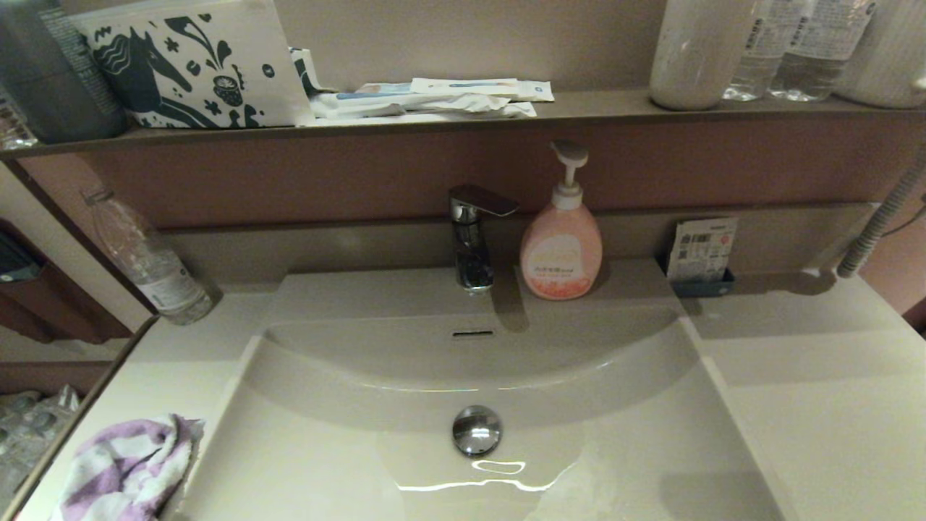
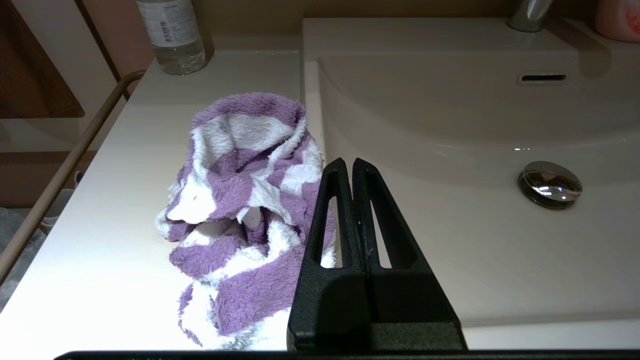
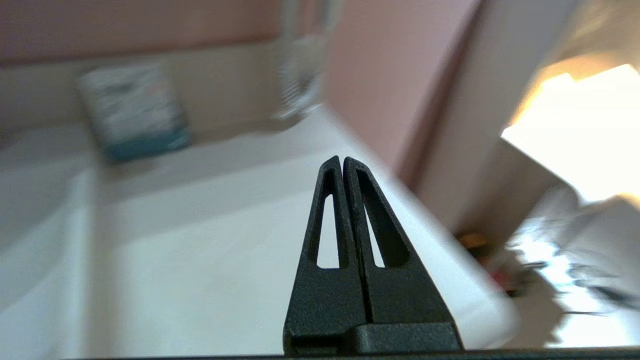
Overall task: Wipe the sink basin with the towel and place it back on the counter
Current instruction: Pick up the cloth
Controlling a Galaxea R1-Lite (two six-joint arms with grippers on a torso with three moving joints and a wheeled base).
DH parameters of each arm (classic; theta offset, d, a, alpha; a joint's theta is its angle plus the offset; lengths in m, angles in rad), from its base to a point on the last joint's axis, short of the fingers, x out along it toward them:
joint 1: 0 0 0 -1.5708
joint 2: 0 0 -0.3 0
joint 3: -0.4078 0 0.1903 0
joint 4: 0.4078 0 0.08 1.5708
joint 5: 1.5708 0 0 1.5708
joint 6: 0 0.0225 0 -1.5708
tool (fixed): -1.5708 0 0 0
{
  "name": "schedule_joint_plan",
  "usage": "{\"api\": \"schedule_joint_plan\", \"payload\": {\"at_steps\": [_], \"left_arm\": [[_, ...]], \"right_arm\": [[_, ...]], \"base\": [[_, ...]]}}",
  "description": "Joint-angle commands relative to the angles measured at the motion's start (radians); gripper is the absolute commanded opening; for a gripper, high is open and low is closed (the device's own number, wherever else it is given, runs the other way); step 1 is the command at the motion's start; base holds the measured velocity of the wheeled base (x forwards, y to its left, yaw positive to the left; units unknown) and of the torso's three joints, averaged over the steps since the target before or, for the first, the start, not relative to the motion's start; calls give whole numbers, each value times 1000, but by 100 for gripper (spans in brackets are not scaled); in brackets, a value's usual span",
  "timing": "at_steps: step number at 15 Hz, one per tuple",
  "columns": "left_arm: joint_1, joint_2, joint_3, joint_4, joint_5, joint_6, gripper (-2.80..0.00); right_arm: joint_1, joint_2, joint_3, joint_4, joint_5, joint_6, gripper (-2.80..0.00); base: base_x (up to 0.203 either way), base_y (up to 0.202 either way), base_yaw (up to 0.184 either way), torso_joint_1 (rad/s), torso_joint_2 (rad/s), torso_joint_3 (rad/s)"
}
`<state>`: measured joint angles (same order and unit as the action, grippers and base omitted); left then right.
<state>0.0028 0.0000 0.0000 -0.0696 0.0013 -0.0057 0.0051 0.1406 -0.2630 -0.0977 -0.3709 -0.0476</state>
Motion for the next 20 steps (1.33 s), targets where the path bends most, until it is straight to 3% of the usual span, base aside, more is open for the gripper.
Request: {"api": "schedule_joint_plan", "payload": {"at_steps": [1, 3, 6, 12, 17, 20], "left_arm": [[0, 2, 0, -1, 0, 0, -280], [0, 2, 0, -1, 0, 0, -280], [0, 2, 0, -1, 0, -2, -280], [0, 2, 0, -1, 0, -2, -280], [0, 2, 0, -1, 0, -2, -280], [0, 2, 0, -1, 0, -2, -280]], "right_arm": [[-5, -80, 56, 5, 47, 18, -280], [-5, -140, 105, 75, 142, 36, -280], [-5, -141, 129, 182, 265, 133, -280], [-5, -141, 201, 201, 319, 141, -280], [-5, -141, 237, 163, 335, 67, -280], [-5, -141, 243, 148, 339, 74, -280]], "base": [[0, 0, 0, 0, 0, 0], [0, 0, 0, 0, 0, 0], [0, 0, 0, 0, 0, 0], [0, 0, 0, 0, 0, 0], [0, 0, 0, 0, 0, 0], [0, 0, 0, 0, 0, 0]]}}
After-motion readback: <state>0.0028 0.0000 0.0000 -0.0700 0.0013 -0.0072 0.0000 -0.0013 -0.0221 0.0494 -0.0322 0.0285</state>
